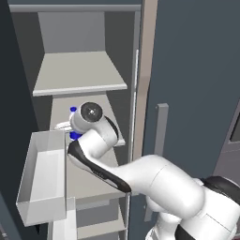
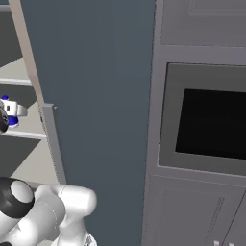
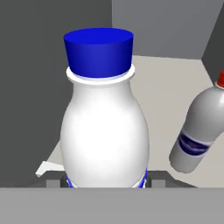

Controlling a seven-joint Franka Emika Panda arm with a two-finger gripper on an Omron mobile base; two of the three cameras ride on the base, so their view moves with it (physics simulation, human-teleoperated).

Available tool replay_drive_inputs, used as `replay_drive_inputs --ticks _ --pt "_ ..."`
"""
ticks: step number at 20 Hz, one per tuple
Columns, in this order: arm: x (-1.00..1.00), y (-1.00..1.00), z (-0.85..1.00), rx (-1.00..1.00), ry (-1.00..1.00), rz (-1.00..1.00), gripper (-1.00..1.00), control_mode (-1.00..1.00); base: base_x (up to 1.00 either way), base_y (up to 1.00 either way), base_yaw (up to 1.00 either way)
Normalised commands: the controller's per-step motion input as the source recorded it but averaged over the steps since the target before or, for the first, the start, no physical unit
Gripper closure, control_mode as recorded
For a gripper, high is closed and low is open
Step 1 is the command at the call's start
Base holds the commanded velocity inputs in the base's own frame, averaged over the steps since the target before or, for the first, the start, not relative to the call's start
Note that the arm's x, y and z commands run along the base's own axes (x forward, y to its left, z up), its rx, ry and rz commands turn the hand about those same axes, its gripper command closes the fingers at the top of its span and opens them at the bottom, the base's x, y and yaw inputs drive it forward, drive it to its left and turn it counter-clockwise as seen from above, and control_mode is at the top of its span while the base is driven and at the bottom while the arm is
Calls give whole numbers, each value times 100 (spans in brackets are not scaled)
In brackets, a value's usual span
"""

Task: Take the bottled waters from the counter and place them in the freezer to freeze. Close the freezer door after placing the bottles.

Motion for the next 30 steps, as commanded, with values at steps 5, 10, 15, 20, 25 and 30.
replay_drive_inputs --ticks 5,10,15,20,25,30 --pt "16 2 -22 -2 1 -1 100 -100 0 0 0" --pt "29 -1 -20 -1 0 -4 100 -100 0 0 0" --pt "34 0 -19 0 0 -5 100 -100 0 0 0" --pt "31 0 -35 0 0 -4 100 -100 0 0 0" --pt "32 0 -22 0 0 -4 100 -100 0 0 0" --pt "32 6 -10 0 0 -6 100 -100 0 0 0"
